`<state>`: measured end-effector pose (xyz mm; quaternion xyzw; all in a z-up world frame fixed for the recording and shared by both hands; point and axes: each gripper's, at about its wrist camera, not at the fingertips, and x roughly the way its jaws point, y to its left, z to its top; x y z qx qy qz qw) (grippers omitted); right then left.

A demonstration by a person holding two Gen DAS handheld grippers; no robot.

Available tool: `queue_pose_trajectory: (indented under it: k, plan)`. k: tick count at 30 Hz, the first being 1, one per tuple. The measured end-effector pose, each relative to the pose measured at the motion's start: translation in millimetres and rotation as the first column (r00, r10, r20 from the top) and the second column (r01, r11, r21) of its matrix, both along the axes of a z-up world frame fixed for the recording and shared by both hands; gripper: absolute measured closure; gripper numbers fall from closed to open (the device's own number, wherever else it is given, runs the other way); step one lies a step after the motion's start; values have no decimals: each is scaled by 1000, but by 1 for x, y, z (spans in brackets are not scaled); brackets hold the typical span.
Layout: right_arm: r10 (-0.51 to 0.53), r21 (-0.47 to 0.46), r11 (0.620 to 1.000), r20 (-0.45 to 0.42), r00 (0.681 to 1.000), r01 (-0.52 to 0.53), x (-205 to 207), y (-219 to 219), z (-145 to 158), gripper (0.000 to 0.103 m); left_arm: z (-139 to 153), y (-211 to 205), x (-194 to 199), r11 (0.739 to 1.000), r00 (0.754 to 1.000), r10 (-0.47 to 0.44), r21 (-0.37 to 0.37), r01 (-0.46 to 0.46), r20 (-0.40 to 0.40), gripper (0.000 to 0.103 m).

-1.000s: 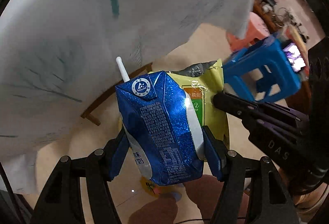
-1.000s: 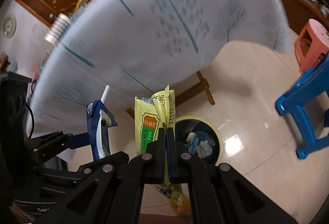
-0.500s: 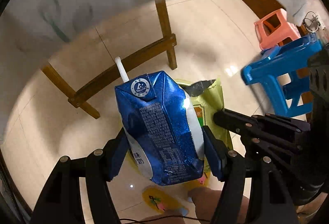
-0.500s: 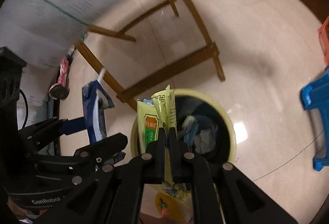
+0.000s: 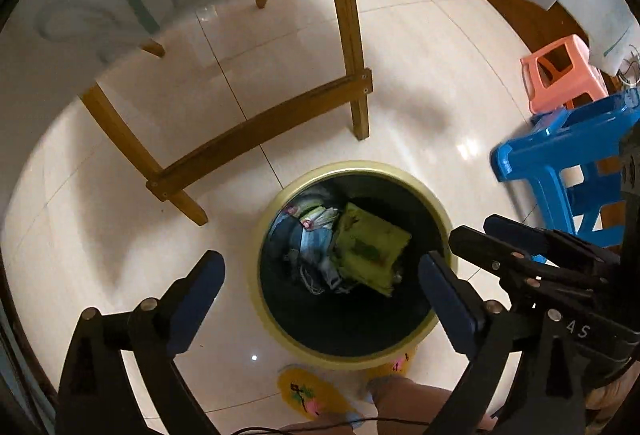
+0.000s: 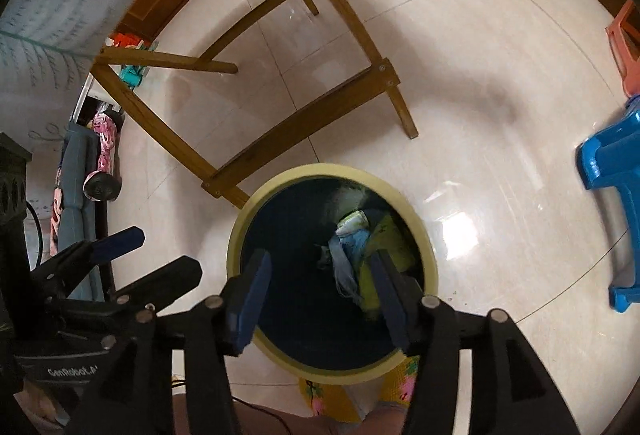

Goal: Collect trash
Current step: 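Carry the carton and snack bag down to the black bin and open both tools, then raise both tools from the bin back over the table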

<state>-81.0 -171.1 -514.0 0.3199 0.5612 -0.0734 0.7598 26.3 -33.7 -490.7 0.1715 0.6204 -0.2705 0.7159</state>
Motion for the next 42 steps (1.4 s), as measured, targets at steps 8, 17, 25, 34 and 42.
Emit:
queue_pose_trajectory:
  k: [8,17,25,34,42]
  plan:
    - [-39,-23,999,21,999,39,-17,0,52,50,53,5,-16,999,1000,24,-29,-24,0,6]
    - [-79,-24,996,26,996,80,-40,-1,135,50,143,6,-38,999,1000,13,-49,-13,1,6]
    - [-73,-43,996,62,995,75,-43,0,223,49,248,12,-42,994,999,29,-105,-25,40,6]
    - [16,-100,995,160,987,0,-30,6,329,49,353,21,-29,985,988,64,-167,-40,141,6]
    - [88,-151,987,280,956,-47,-11,2,401,48,420,30,-12,975,960,131,-205,-80,248,6]
